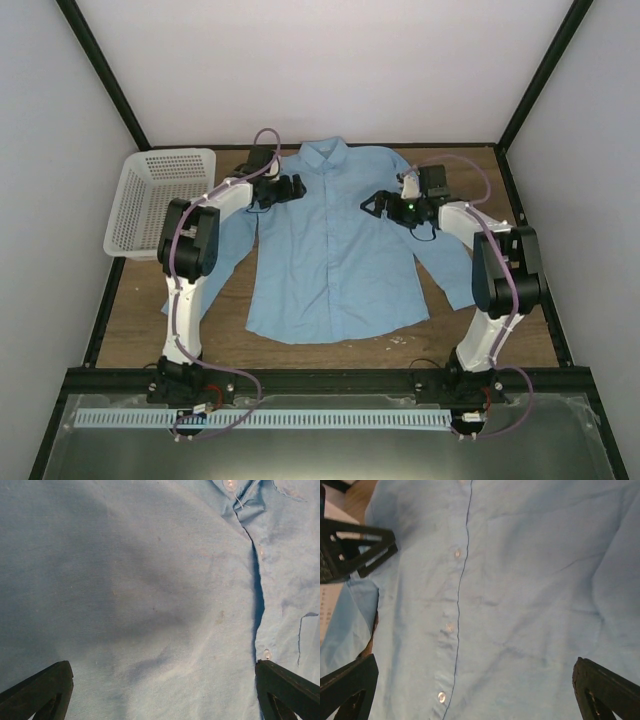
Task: Pin the brooch onto the clothing
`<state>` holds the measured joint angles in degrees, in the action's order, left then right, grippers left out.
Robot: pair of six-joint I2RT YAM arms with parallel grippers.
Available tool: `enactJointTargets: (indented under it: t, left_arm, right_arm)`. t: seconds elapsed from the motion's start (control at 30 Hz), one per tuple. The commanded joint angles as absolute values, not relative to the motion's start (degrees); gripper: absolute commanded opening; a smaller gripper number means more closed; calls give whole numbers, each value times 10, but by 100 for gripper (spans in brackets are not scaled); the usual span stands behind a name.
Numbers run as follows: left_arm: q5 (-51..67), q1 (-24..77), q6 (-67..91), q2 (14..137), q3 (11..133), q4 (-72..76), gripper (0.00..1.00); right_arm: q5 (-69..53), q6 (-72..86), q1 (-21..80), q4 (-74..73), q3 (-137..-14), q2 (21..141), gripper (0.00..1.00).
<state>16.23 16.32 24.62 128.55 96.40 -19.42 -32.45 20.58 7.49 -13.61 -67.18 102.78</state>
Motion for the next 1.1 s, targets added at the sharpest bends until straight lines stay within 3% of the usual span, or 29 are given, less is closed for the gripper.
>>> enactJointTargets:
  t: [0.0,0.33,0.53,0.87,1.07]
  left_arm:
    - [173,163,250,1285,978,-201,100]
    - [170,154,246,1303,953,-200,100]
    - [169,154,223,1240,933,-217,100]
    - [220,191,282,1004,686,-108,100]
    - [226,238,295,940,557,-83,100]
  right_arm:
    - [-360,216,80,-117,-639,1046,100]
    - [-271,206,45,-100,-517,1005,100]
    - [-317,197,47,-113,-525,960,100]
    - [-408,218,60,-98,-524,928,100]
    - [-376,209,60,-83,-481,921,100]
